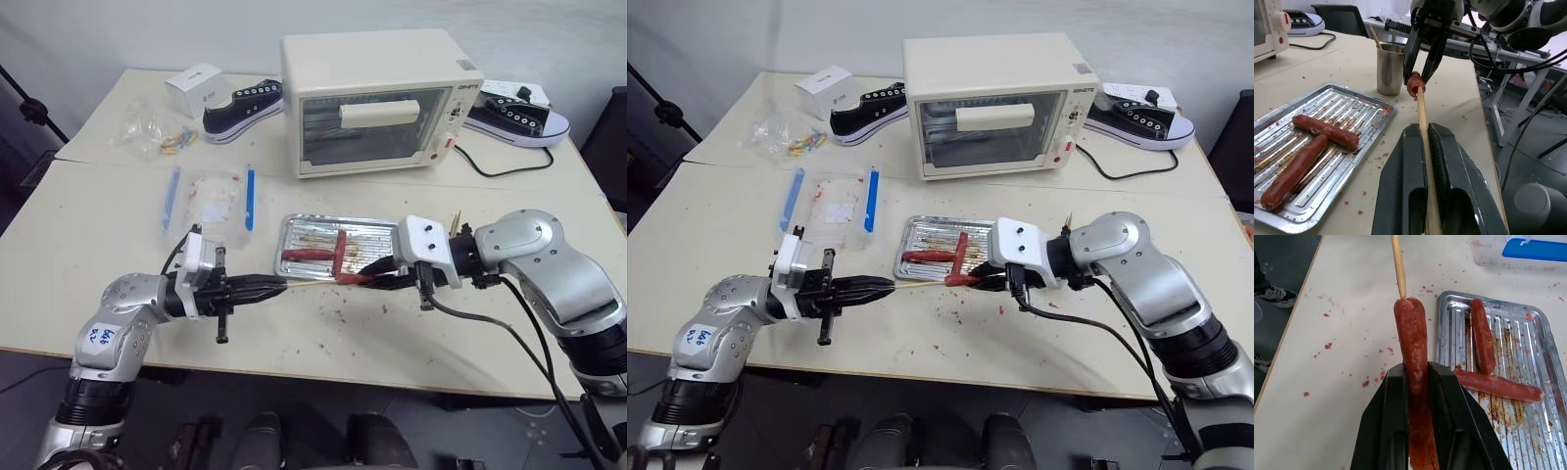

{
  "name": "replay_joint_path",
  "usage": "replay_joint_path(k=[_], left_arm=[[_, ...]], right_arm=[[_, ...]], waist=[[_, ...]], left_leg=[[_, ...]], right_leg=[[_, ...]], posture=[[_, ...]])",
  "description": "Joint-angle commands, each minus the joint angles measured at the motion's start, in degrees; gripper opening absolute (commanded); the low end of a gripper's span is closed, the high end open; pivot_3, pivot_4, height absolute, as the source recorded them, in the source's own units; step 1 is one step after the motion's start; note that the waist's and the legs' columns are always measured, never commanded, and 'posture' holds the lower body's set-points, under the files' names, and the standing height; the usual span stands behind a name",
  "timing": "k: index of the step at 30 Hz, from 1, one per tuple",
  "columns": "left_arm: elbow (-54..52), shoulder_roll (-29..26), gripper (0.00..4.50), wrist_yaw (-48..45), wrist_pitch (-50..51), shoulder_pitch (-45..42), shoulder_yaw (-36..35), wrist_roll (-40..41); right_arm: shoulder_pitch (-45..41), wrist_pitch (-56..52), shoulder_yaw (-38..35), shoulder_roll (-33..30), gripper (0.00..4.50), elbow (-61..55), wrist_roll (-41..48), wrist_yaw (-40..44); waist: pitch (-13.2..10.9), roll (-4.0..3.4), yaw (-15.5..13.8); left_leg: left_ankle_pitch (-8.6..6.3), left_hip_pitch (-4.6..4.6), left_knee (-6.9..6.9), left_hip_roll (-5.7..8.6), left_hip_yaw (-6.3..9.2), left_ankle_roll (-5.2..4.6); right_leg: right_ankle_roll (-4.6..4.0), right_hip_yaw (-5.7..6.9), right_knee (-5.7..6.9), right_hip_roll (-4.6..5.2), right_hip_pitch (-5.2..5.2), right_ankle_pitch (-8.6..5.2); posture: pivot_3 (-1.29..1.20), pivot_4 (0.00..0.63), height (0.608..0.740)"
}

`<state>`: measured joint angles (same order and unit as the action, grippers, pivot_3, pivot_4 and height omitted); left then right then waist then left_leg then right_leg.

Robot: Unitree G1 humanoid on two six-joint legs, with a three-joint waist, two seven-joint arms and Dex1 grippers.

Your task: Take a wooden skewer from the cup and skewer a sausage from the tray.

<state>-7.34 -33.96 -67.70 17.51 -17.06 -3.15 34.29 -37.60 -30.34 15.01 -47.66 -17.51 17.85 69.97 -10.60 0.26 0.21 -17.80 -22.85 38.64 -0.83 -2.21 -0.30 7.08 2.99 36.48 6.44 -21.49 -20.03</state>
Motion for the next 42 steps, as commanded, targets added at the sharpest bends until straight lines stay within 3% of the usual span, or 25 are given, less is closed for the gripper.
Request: replay_joint_path(k=[1,42], left_arm=[[0.15,0.67,0.00,0.00,-1.19,-0.80,0.77,-0.83],[0.65,5.41,0.00,2.48,-0.55,-4.40,7.45,-6.27]], right_arm=[[-1.22,0.06,-0.66,0.49,0.64,-1.69,0.06,-0.13],[-5.57,0.42,2.80,3.51,0.64,-0.93,-4.11,2.67]], waist=[[0.00,0.00,0.01],[0.00,0.00,0.00]], left_leg=[[0.00,0.00,0.00,0.00,0.00,0.00],[0.00,-0.08,0.14,0.00,0.05,0.00]], right_leg=[[0.00,0.00,0.00,0.00,0.00,0.00],[0.00,0.03,0.04,-0.02,-0.01,0.00]], posture=[[0.00,0.150,0.740],[0.00,0.150,0.740]])
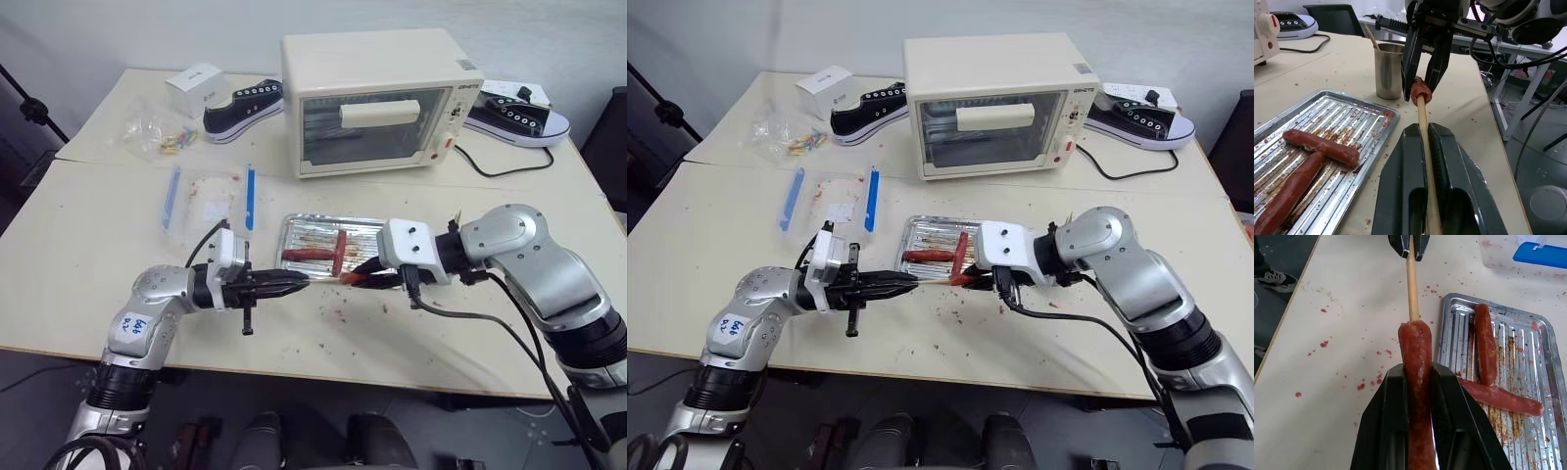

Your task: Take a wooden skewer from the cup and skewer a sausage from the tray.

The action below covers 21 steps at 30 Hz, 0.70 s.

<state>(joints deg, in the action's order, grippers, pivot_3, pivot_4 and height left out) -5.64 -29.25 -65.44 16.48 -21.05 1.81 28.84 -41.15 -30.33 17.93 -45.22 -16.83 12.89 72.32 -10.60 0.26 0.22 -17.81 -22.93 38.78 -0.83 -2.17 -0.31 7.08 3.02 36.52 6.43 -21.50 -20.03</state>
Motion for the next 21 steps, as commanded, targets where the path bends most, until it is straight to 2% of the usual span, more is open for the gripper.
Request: replay_joint_path(k=[1,21], left_arm=[[-1.05,0.84,0.00,0.41,0.52,-0.48,2.71,-0.98],[-0.32,4.88,0.00,2.74,0.29,-1.69,3.88,-2.40]], right_arm=[[-2.18,0.42,-0.02,1.18,0.64,-1.56,0.77,0.45],[-4.19,-0.54,1.55,3.10,0.64,-0.92,-0.15,2.10]], waist=[[0.00,0.00,-0.01],[0.00,0.00,0.00]], left_leg=[[0.00,0.00,0.00,0.00,0.00,0.00],[0.00,-0.02,0.05,0.00,0.02,0.00]], right_leg=[[0.00,0.00,0.00,0.00,0.00,0.00],[0.00,0.01,0.02,0.00,0.00,0.00]], posture=[[0.00,0.150,0.740],[0.00,0.150,0.740]])
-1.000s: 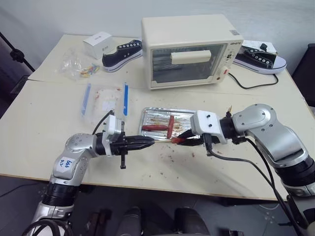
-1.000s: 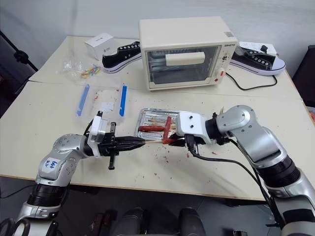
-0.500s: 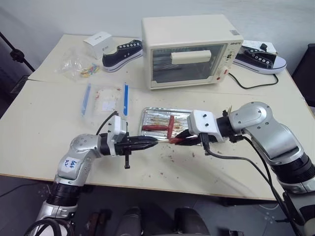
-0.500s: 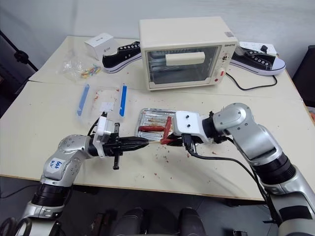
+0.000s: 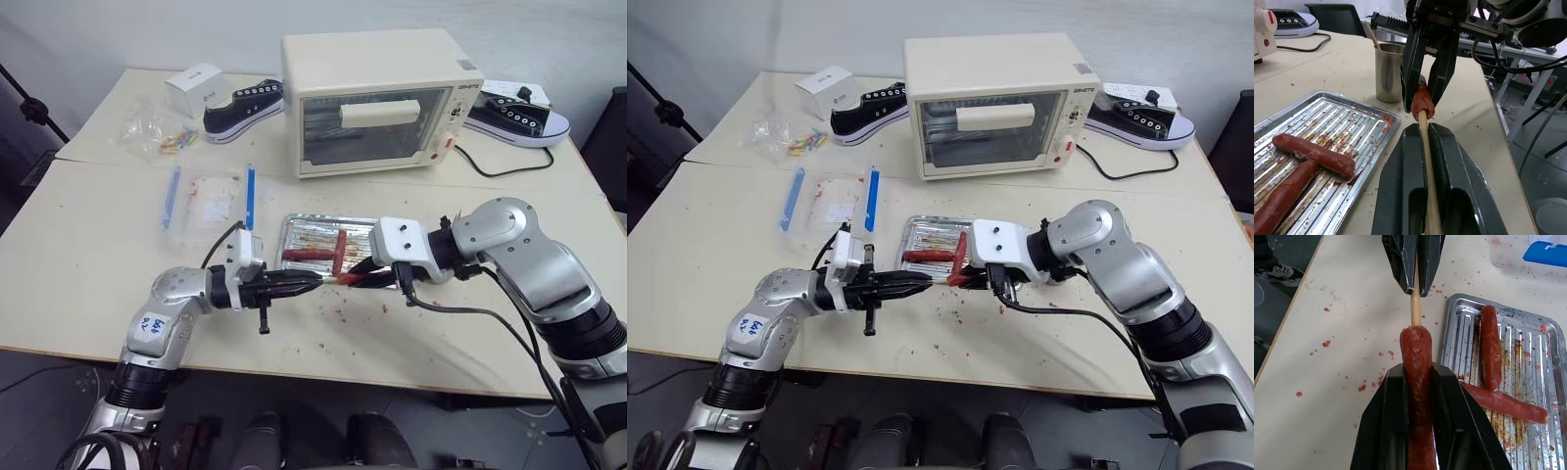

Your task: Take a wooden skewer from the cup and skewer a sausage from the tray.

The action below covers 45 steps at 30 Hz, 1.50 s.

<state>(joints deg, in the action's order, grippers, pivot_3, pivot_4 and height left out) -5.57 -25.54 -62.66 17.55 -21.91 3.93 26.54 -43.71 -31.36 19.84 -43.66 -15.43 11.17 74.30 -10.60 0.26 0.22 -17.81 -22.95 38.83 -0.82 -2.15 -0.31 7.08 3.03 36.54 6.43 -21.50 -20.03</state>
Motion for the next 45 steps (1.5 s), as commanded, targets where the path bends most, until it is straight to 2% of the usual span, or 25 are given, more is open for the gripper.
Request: replay_joint_path(k=[1,2,3,4,11,14,17,20,23,26,27,31,37,41,42,45], left_arm=[[-0.13,1.25,0.00,-0.05,-1.11,-0.76,1.48,-0.08],[0.19,1.38,0.00,-0.13,-1.66,-0.65,1.05,0.03],[0.41,1.46,0.00,-0.20,-2.05,-0.59,0.77,0.11],[0.71,1.42,0.00,-0.40,-2.46,-0.44,0.35,0.30],[3.33,0.62,0.00,-2.71,-6.88,2.52,-4.00,2.17],[4.24,0.48,0.00,-2.69,-9.42,4.67,-6.69,2.71],[3.43,0.44,0.00,-0.89,-10.60,7.62,-10.69,4.21],[1.22,1.68,0.00,5.78,-9.19,9.86,-17.37,7.98],[-0.61,2.60,0.00,14.34,-9.15,10.84,-22.56,8.01],[1.23,2.62,0.00,22.09,-9.53,9.34,-25.47,5.56],[3.21,2.68,0.00,25.50,-9.98,7.71,-26.28,4.12],[11.82,2.94,0.00,34.02,-13.67,0.47,-27.57,-0.41],[27.34,2.18,0.00,37.22,-17.36,-10.89,-23.87,-6.56],[30.70,2.37,0.00,37.91,-16.04,-14.25,-22.32,-7.48],[30.52,2.36,0.58,37.52,-15.13,-14.59,-21.91,-7.27],[29.01,1.92,1.33,36.47,-14.29,-14.57,-21.40,-6.79]], right_arm=[[-1.46,0.02,-0.79,1.33,0.64,-2.60,1.65,-0.11],[-1.27,-0.38,-1.21,0.89,0.64,-3.01,2.07,0.21],[-1.15,-0.62,-1.47,0.59,1.02,-3.29,2.38,0.48],[-1.16,-0.63,-1.88,0.37,1.20,-3.36,2.55,0.44],[-0.26,0.22,-7.35,-3.98,3.56,-4.02,6.99,3.23],[1.34,0.12,-12.13,-5.99,4.48,-4.80,10.28,3.47],[4.98,-0.28,-20.76,-4.77,4.48,-6.45,17.44,1.41],[10.29,0.96,-32.08,0.90,4.48,-8.49,26.32,-4.70],[19.07,4.77,-38.77,4.34,4.48,-13.06,25.29,-11.43],[26.73,6.66,-42.05,7.96,4.48,-17.15,25.12,-18.21],[29.90,6.28,-42.58,8.07,4.48,-18.41,27.35,-17.26],[36.05,12.84,-42.58,12.92,4.48,-20.58,25.16,-21.99],[41.81,19.97,-38.24,15.45,4.48,-23.81,21.02,-24.76],[42.24,20.85,-36.54,15.15,4.48,-24.98,20.78,-27.10],[42.44,21.05,-36.27,14.95,4.50,-25.23,20.72,-27.39],[43.20,21.52,-35.83,14.02,4.50,-25.56,20.70,-27.67]], waist=[[0.00,0.00,-0.01],[0.00,0.00,-0.02],[0.00,0.00,-0.02],[0.00,0.00,-0.02],[0.00,0.00,-0.01],[0.00,0.00,-0.02],[0.00,0.00,-0.10],[0.00,0.01,-0.08],[0.02,0.05,-0.30],[0.03,0.06,-0.37],[0.03,0.06,-0.52],[0.05,0.09,-0.94],[0.08,0.14,-1.23],[0.08,0.14,-1.13],[0.08,0.15,-1.09],[0.08,0.15,-1.17]], left_leg=[[0.00,0.00,0.00,0.00,0.00,0.00],[0.00,0.00,0.00,0.00,0.00,0.00],[0.00,0.00,0.00,0.00,0.00,0.00],[0.00,0.00,0.00,0.00,0.00,0.00],[0.00,-0.03,0.03,0.00,0.03,0.00],[0.00,-0.03,0.03,0.00,0.03,-0.01],[-0.01,-0.04,0.03,-0.01,0.04,-0.02],[-0.02,-0.05,0.04,-0.03,0.07,-0.03],[-0.02,-0.04,0.06,-0.04,0.11,-0.03],[-0.03,-0.04,0.06,0.03,0.08,-0.05],[-0.03,-0.04,0.07,0.04,0.08,-0.05],[-0.02,-0.03,0.11,0.06,0.06,-0.05],[-0.02,-0.01,0.06,0.12,-0.10,-0.06],[-0.02,0.00,0.07,0.08,-0.10,-0.05],[-0.02,0.00,0.07,0.08,-0.10,-0.05],[-0.02,0.00,0.08,0.10,-0.10,-0.05]], right_leg=[[0.00,0.00,0.00,0.00,0.00,0.00],[0.00,0.00,0.00,0.00,0.00,0.00],[0.00,0.00,0.00,0.00,0.00,0.00],[0.00,0.00,0.00,0.00,0.00,0.00],[0.00,0.03,-0.01,0.01,0.00,0.00],[0.00,0.03,-0.01,0.01,0.00,0.00],[0.00,0.04,-0.02,0.04,0.01,0.00],[0.00,0.07,-0.02,0.06,0.03,0.00],[0.00,0.10,-0.01,0.11,0.07,0.00],[0.03,0.06,-0.01,0.13,0.08,0.02],[0.04,0.06,0.00,0.11,0.08,0.02],[0.06,0.05,0.07,0.04,0.08,0.03],[0.08,0.00,0.10,0.02,0.00,0.04],[0.08,0.04,0.12,0.00,-0.02,0.04],[0.08,0.05,0.13,0.00,-0.02,0.04],[0.08,0.05,0.13,0.02,-0.02,0.04]], posture=[[0.00,0.150,0.740],[0.00,0.150,0.740],[0.00,0.150,0.740],[0.00,0.150,0.740],[0.00,0.150,0.740],[0.00,0.150,0.740],[0.00,0.150,0.740],[0.00,0.150,0.740],[0.00,0.150,0.740],[0.00,0.150,0.740],[0.00,0.150,0.740],[0.00,0.150,0.740],[0.00,0.150,0.740],[0.00,0.150,0.740],[0.00,0.150,0.740],[0.00,0.150,0.740]])
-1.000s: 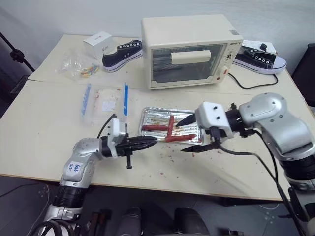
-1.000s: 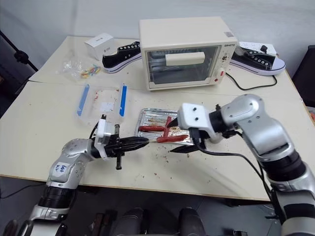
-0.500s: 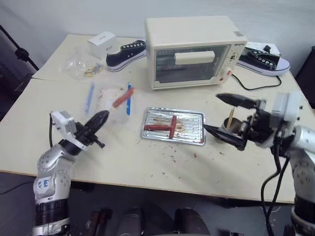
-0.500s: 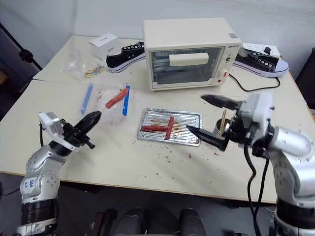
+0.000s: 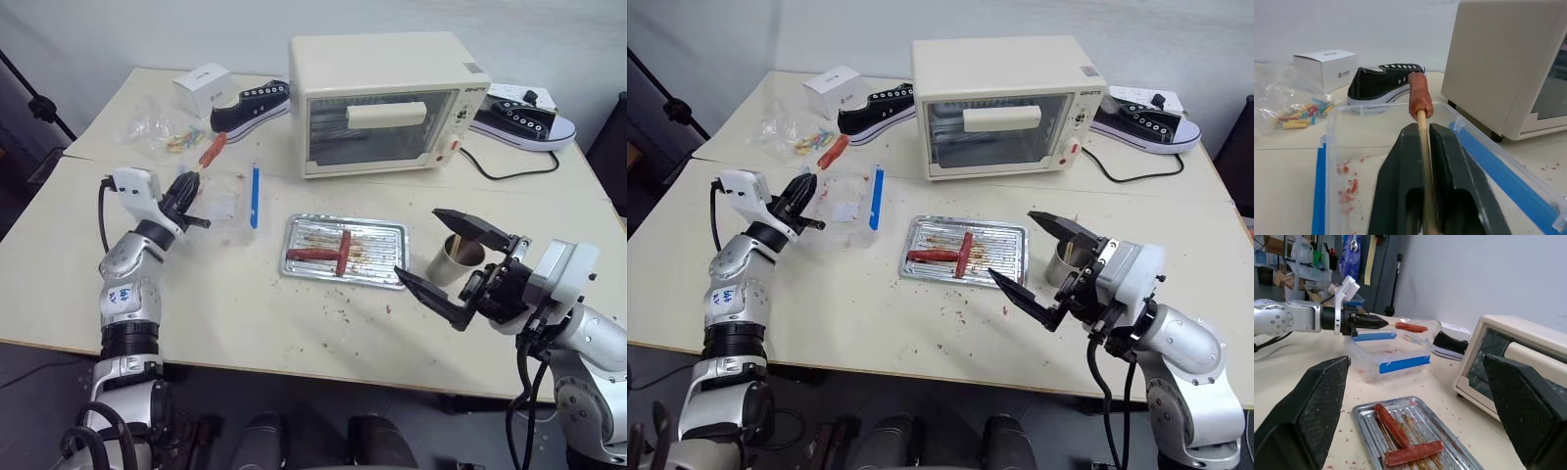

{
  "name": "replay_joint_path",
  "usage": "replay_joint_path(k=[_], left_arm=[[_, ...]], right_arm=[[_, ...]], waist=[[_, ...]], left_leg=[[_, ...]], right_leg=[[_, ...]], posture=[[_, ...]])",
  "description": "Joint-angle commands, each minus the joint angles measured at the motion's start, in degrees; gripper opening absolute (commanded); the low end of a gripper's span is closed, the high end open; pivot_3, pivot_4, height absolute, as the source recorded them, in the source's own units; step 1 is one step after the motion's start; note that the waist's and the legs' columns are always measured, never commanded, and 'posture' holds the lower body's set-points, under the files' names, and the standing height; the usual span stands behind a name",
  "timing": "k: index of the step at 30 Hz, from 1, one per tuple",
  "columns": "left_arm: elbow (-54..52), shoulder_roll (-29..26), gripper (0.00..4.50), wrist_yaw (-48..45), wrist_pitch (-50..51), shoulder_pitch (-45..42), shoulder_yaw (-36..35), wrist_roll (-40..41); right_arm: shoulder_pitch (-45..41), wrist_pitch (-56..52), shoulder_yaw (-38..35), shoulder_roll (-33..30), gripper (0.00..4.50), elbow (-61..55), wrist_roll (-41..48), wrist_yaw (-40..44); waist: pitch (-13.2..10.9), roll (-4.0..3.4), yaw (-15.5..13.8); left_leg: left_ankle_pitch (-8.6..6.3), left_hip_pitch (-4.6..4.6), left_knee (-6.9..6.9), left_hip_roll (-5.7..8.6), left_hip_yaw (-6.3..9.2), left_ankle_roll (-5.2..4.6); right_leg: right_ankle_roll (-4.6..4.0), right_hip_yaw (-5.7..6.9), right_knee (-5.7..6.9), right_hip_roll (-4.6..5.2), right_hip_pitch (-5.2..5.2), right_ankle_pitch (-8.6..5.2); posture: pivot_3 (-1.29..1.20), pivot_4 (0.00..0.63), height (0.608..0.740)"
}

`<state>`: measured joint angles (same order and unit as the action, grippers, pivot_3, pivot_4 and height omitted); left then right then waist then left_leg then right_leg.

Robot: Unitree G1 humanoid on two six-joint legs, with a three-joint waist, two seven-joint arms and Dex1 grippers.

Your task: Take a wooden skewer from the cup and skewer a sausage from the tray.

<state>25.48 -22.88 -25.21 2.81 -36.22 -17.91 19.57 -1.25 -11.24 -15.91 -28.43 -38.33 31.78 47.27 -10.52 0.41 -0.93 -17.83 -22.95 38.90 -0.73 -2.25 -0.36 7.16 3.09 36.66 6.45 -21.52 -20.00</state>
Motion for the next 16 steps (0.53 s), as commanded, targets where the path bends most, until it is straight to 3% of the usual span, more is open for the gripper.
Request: replay_joint_path(k=[1,7,12,16], left_arm=[[-3.06,-1.22,1.66,-1.66,0.90,0.01,0.48,0.51],[-12.19,-7.42,3.49,-13.88,4.53,4.77,1.14,4.66],[-23.48,-21.58,3.49,-36.20,5.53,20.12,5.74,5.82],[-25.10,-25.61,3.49,-42.12,-0.32,29.37,4.97,4.18]], right_arm=[[0.87,1.50,-0.13,-1.64,4.50,-2.64,0.14,-0.53],[0.71,0.46,-1.65,-6.02,4.50,-1.51,3.02,1.80],[5.56,-0.75,-0.18,-11.77,4.50,1.30,6.73,11.20],[9.63,5.03,3.36,-11.01,4.50,6.78,3.01,17.23]], waist=[[0.00,0.00,-0.04],[-0.01,0.01,0.68],[0.00,0.00,1.32],[0.00,0.01,1.17]], left_leg=[[0.00,0.00,0.00,0.00,0.00,0.00],[0.00,0.00,-0.01,-0.05,0.02,0.00],[0.01,0.23,-0.29,-0.07,-0.09,0.01],[-0.01,0.87,-0.72,-0.10,-0.22,-0.02]], right_leg=[[0.00,0.00,0.00,0.00,0.00,0.00],[0.00,0.00,0.02,-0.03,0.00,0.00],[-0.03,-0.06,-0.06,-0.01,0.08,-0.02],[-0.08,-0.12,-0.48,0.04,0.64,-0.04]], posture=[[0.00,0.150,0.740],[0.00,0.150,0.740],[0.00,0.150,0.740],[0.00,0.150,0.740]])
